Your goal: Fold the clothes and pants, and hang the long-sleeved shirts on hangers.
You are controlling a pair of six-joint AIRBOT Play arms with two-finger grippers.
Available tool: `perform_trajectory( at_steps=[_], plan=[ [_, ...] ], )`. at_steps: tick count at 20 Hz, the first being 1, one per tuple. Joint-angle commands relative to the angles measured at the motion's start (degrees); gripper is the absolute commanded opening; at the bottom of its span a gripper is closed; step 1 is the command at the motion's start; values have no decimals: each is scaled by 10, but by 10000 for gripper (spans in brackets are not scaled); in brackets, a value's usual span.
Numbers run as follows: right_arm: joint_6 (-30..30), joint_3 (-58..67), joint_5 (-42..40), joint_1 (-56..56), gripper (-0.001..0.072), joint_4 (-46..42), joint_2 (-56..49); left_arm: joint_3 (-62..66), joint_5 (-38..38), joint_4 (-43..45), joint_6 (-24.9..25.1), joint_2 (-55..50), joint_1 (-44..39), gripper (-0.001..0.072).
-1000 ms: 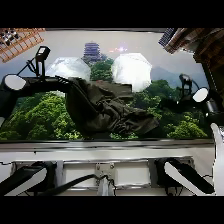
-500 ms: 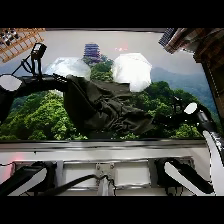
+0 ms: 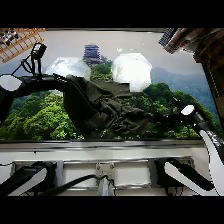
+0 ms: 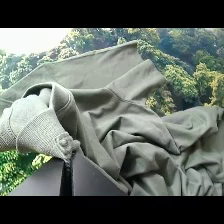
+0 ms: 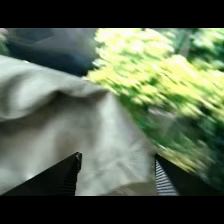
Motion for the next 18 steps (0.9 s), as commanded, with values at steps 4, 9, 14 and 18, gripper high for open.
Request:
perform_trajectory(
  at_steps=[4, 9, 14, 18],
  plan=[
    [-15, -1, -69, 69, 191, 46, -25, 0, 0, 0, 0, 0, 0, 7],
    [-15, 44, -114, 76, 25, 49, -12, 2, 10, -1, 0, 15, 10, 7],
    [-15, 218, -114, 76, 24, 26, 74, 37, 78, 0, 0, 116, 52, 6],
    [-16, 383, -117, 76, 24, 9, 129, 86, 193, 0, 0, 223, 53, 6]
  ],
)
